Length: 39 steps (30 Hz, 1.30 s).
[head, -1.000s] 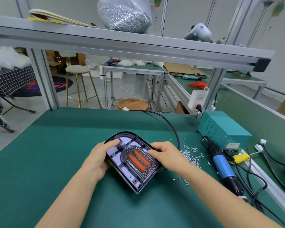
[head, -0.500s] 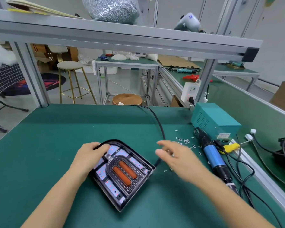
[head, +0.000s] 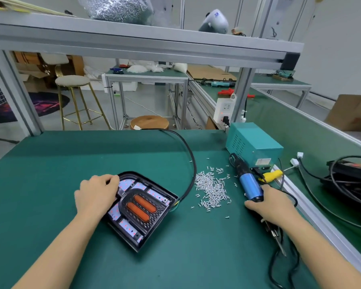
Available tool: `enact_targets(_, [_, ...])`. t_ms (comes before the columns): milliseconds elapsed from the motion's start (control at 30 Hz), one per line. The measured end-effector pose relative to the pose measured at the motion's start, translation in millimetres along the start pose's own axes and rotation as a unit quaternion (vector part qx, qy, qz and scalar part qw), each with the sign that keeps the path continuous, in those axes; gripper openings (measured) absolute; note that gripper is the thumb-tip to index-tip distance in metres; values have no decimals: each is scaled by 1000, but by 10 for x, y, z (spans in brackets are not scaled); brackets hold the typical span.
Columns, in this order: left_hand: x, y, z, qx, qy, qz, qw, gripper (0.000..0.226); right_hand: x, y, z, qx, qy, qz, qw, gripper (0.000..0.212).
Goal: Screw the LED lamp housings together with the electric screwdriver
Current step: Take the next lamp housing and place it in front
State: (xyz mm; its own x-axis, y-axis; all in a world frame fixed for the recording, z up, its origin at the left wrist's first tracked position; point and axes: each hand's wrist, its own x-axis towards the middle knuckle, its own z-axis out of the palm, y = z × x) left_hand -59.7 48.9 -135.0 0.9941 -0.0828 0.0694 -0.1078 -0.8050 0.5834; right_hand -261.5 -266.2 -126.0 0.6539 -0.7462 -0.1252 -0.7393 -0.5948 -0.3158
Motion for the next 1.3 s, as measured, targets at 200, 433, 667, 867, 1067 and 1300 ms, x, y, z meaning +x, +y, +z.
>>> enact_targets(200, [-160,459,-101,32,103,193,975,25,8,188,-83,266,-62,15,962,22])
enact_targets(433, [212,1336,104,-96,-76,185,975,18,-217,239,-270,542,-115,-17,832,32])
enact_targets(667, [792,1792,752,286,-83,361,884,66,-239,107,-494,638,-215,-32,739,55])
enact_targets(867, [1025,1934,1127,472,-148,454,741,56,-92,190,-519,644,-176,-40,744,44])
enact_targets(1067, [1038,1905,1037,494,-53,489,717,28,-69,198,-504,625,-136,-55,767,36])
enact_targets(1300, [745,1963,665,548,47,504,666,19,-22,-176,-353,682,-106,-73,720,41])
